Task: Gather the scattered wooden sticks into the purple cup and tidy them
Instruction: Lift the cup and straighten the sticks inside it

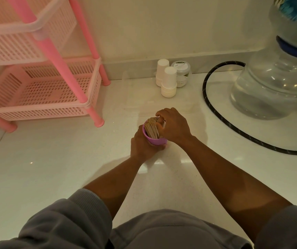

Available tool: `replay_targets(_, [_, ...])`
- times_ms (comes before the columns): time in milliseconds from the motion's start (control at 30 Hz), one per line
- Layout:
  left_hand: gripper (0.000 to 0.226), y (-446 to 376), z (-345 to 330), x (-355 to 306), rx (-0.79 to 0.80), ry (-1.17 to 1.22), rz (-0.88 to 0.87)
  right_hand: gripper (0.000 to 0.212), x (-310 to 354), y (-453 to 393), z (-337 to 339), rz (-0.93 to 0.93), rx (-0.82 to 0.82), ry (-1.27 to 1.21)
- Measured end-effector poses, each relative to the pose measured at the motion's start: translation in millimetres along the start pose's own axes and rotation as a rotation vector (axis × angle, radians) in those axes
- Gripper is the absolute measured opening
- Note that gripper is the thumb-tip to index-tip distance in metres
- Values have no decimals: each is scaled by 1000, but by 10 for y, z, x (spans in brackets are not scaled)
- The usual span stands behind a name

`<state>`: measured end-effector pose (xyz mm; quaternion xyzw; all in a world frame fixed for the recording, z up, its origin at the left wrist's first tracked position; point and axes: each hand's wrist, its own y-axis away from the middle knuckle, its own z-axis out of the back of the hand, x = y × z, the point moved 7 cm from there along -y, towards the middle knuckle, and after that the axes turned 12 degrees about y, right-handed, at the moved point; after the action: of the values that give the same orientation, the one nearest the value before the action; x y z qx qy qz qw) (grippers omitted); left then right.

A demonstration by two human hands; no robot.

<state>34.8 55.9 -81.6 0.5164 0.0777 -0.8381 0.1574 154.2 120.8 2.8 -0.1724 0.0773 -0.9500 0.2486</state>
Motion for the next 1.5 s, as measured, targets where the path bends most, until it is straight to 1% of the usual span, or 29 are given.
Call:
replay_targets(233, [101, 11, 4, -34, 6, 27, -29, 28, -194, 14, 116, -129, -80, -33])
replay_targets(300, [102, 9, 2, -43, 8, 21, -35, 28, -201, 29, 126, -111, -103, -37])
replay_targets(400, [103, 5, -4, -39, 7, 18, -36, 29, -177, 33, 110, -61, -81, -57])
replay_targets(500, [101, 1, -10, -24, 5, 24, -34, 27, -143, 21, 124, -10, -103, -35])
replay_targets(633, [102, -11, -14, 3, -1, 9, -27, 23, -108, 20, 43, 48, -27, 39])
replay_targets(767, [103, -18, -14, 5, -4, 4, -26, 27, -139, 36, 55, 8, -47, -4])
replay_targets(900, [103, -16, -15, 20, 3, 18, -19, 26, -163, 35, 26, 7, -1, 11])
replay_targets(967, [103, -15, -17, 13, 9, 12, -19, 29, -192, 19, 8, -2, 17, 3])
replay_targets(1200, [103, -5, -14, -2, -2, 21, -34, 53, -208, -20, -60, -3, 108, 59])
replay_targets(1400, [103, -21, -31, 38, 6, 25, -15, 58, -155, -70, -85, -28, 128, 103])
replay_targets(1500, [104, -26, -27, 43, 5, 20, -16, 55, -138, -77, -51, -6, 110, 110])
